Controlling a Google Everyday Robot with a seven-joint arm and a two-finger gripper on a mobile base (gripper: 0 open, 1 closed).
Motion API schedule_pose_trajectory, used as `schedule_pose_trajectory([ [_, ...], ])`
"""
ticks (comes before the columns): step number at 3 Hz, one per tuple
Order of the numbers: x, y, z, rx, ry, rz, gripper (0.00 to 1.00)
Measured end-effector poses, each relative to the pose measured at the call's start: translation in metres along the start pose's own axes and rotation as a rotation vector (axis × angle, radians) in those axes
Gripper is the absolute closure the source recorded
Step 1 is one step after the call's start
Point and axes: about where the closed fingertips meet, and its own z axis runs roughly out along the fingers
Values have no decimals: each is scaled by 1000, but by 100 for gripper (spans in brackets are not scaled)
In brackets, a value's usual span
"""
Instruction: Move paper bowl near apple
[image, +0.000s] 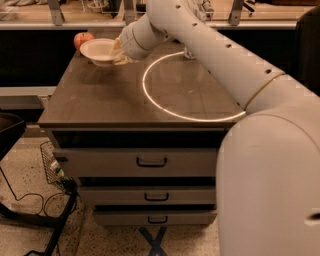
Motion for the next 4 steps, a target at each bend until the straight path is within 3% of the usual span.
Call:
schedule_pose_trajectory([
  [1,37,19,29,-80,-27,18,100],
  [2,58,29,43,-121,-39,25,100],
  [4,58,27,41,-121,-39,25,59],
])
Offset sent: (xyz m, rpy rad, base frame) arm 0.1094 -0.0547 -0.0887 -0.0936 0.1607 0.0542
